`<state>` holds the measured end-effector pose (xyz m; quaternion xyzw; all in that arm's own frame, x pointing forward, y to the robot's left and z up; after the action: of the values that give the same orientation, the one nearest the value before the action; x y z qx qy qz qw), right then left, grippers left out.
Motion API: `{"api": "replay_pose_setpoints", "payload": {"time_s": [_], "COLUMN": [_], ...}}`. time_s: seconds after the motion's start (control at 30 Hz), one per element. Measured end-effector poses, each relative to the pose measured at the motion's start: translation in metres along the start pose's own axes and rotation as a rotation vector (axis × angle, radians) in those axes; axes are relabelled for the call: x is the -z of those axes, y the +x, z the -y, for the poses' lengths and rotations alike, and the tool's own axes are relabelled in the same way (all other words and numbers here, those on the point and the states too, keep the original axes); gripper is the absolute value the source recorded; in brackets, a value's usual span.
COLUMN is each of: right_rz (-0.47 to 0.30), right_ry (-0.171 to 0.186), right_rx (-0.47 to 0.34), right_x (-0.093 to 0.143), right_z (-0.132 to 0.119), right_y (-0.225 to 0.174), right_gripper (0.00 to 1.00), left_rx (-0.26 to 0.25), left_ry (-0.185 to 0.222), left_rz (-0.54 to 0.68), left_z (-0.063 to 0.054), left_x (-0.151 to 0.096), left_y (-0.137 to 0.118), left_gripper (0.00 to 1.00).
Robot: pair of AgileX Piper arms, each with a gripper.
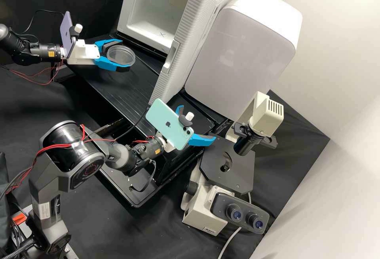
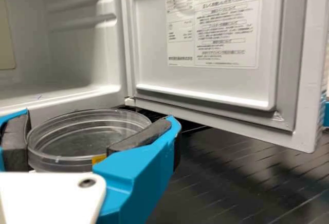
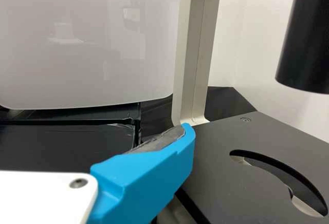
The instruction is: Place the petri dish in the incubator
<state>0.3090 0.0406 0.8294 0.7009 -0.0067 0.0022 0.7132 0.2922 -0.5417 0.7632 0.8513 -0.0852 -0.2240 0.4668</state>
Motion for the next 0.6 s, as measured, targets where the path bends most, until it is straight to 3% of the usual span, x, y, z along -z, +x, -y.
{"api": "replay_pose_setpoints", "payload": {"time_s": [0.3,0.6], "right_rz": [0.0,0.0], "right_ry": [0.0,0.0], "right_rx": [0.0,0.0], "right_x": [0.0,0.0], "right_z": [0.0,0.0], "right_y": [0.0,0.0], "right_gripper": [1.0,1.0], "left_rx": [0.021,-0.025], "left_ry": [0.006,0.013], "left_rz": [0.0,0.005], "left_z": [0.002,-0.011], "left_x": [0.0,0.0], "left_y": [0.0,0.008], "left_gripper": [0.0,0.0]}}
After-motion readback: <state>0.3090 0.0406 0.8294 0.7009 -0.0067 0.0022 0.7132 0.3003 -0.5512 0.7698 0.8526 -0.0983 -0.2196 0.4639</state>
